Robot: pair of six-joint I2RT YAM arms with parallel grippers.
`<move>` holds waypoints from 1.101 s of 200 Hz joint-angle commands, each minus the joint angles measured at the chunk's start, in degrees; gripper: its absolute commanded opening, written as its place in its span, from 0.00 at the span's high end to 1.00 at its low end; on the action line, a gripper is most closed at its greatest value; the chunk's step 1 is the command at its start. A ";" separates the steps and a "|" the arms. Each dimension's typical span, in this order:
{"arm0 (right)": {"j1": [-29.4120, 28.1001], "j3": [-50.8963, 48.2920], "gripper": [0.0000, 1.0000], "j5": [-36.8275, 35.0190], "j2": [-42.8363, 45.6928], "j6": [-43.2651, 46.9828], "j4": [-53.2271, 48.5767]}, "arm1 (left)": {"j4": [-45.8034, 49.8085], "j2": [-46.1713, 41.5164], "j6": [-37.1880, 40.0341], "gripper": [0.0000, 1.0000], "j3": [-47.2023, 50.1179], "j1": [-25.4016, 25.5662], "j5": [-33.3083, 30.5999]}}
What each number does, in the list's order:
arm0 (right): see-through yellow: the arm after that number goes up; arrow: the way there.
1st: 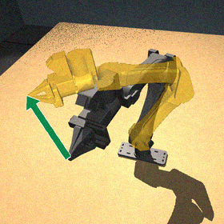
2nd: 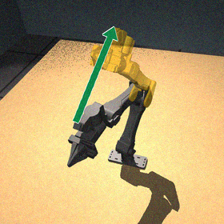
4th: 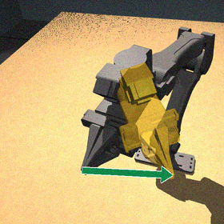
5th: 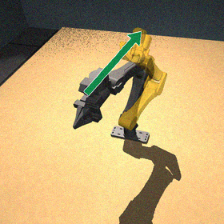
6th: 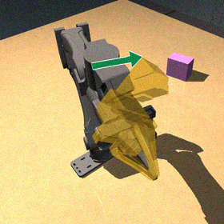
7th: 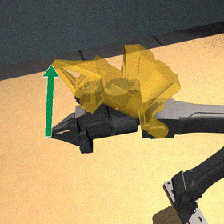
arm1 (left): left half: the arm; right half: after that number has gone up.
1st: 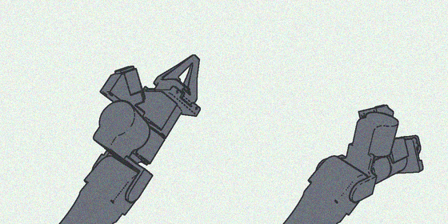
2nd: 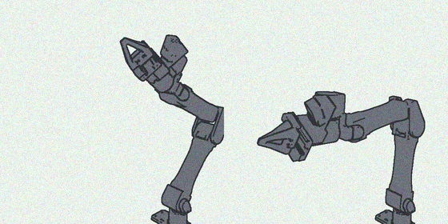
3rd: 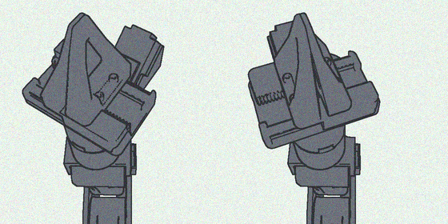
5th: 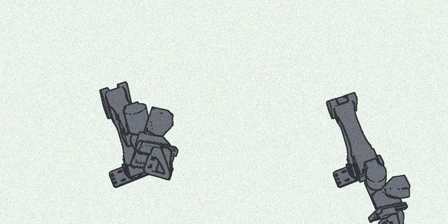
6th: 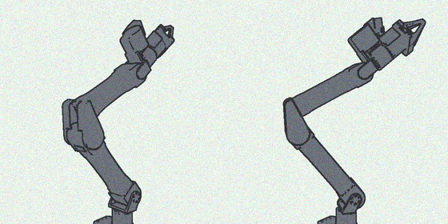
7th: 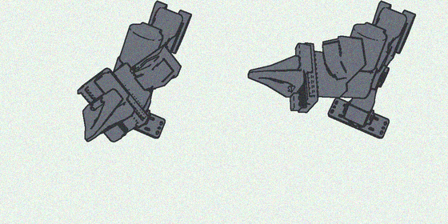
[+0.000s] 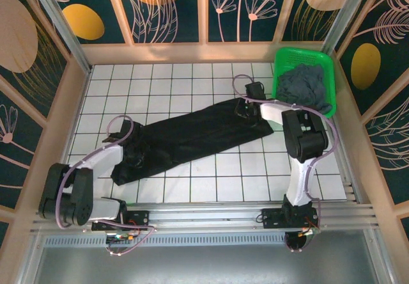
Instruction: Fold and stack the t-shirts
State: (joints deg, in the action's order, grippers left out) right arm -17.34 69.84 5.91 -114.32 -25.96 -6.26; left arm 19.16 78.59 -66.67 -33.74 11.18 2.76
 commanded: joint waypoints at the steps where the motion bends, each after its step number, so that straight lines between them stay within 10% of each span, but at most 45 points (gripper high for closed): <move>1: -0.49 -1.17 0.79 -4.27 0.65 2.35 -7.35 | -3.53 6.24 1.52 0.74 -0.98 -1.27 0.82; 36: -1.91 -9.66 0.80 -4.54 8.12 1.13 -10.77 | -4.92 17.32 6.23 0.73 -11.60 -5.60 1.04; 76: -8.05 -22.63 0.80 -1.57 20.33 -5.19 -12.34 | 1.80 41.10 13.23 0.70 -45.45 -5.58 5.76; 156: -28.63 -24.84 0.76 16.79 18.87 -17.26 5.30 | 4.17 82.97 5.45 0.71 -107.67 6.12 21.79; 220: -29.98 -23.28 0.59 7.54 27.26 -17.79 -0.40 | -0.43 71.58 7.98 0.44 -106.73 7.41 16.10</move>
State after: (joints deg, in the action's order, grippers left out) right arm -48.31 46.74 18.81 -93.71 -42.92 -3.44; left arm 15.35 158.74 -61.65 -141.58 20.23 22.46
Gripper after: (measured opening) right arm 0.392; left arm 0.516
